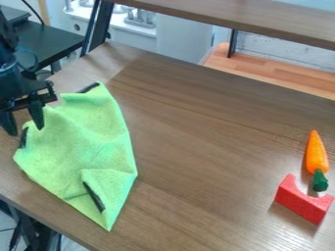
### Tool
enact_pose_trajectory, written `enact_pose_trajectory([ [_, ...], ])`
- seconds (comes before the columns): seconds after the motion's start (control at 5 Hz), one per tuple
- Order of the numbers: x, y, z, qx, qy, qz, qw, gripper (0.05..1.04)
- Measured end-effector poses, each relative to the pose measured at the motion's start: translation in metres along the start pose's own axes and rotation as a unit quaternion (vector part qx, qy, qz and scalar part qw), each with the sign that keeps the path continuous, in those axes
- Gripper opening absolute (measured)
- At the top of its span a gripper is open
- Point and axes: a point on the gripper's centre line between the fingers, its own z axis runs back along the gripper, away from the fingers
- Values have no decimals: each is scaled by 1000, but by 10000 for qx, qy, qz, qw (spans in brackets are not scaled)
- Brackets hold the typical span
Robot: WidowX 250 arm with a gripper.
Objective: Unfold the cloth from left to right
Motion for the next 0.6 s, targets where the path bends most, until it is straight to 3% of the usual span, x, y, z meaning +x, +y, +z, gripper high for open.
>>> enact_pose_trajectory([
  [0.2, 0, -3, 0, -80, 13, -102, 9999, 248],
  [0.4, -1, -2, 0, -46, 28, -158, 9999, 146],
  [0.6, 1, -1, 3, -13, 43, -119, 9999, 351],
])
